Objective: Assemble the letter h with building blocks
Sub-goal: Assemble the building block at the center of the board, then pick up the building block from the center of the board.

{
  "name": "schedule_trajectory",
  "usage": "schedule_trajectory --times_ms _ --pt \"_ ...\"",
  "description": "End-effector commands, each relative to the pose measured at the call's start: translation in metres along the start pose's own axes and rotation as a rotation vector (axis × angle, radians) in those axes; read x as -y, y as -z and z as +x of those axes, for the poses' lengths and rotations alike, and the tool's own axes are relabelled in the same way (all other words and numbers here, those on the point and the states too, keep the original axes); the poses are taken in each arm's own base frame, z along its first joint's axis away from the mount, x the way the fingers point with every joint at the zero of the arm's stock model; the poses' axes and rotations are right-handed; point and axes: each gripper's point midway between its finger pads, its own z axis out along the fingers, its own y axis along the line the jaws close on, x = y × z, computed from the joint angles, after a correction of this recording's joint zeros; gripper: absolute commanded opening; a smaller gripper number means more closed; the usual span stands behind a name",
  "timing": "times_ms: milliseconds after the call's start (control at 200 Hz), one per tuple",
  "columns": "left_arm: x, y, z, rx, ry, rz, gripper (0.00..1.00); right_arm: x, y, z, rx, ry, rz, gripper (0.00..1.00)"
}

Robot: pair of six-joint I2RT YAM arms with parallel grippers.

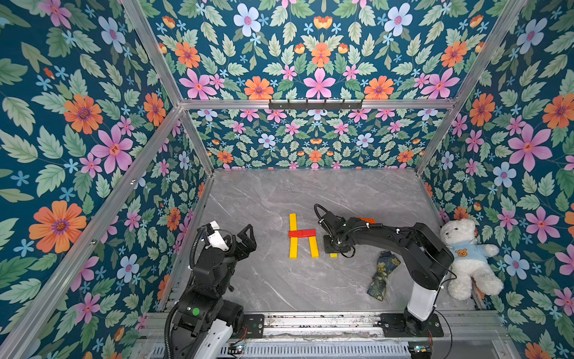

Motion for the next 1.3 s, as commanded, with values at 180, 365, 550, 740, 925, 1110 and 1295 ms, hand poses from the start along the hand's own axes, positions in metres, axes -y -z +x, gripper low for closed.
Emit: schedule_trajectory --times_ms 180,365,550,740,925,1110,1295 --pt "0.002 -0.001 -0.003 0.013 -0.001 0.005 1.00 0.011 0.013 0.000 0.012 -0.011 0.043 0.58" --pt "0.002 -0.001 -0.005 0.016 0.000 0.004 1.00 0.013 0.050 -0.017 0.102 -0.029 0.018 0.60" --pt "0.003 -0.003 -0.003 0.009 -0.001 0.005 1.00 0.042 0.088 -0.051 0.205 -0.194 -0.043 0.59" --pt "0.004 -0.003 -0.003 0.007 -0.001 0.006 1.00 0.098 0.086 -0.081 0.211 -0.330 0.036 0.71" --pt "0.003 -0.003 -0.003 0.007 -0.002 0.003 1.00 0.126 0.061 -0.091 0.163 -0.507 0.031 0.71" --pt "0.003 -0.002 -0.004 0.012 0.000 0.006 1.00 0.132 0.053 -0.096 0.162 -0.736 0.007 0.70" --pt "0.003 -0.002 -0.004 0.014 0.001 0.009 0.99 0.137 0.038 -0.091 0.151 -0.949 -0.051 0.71"
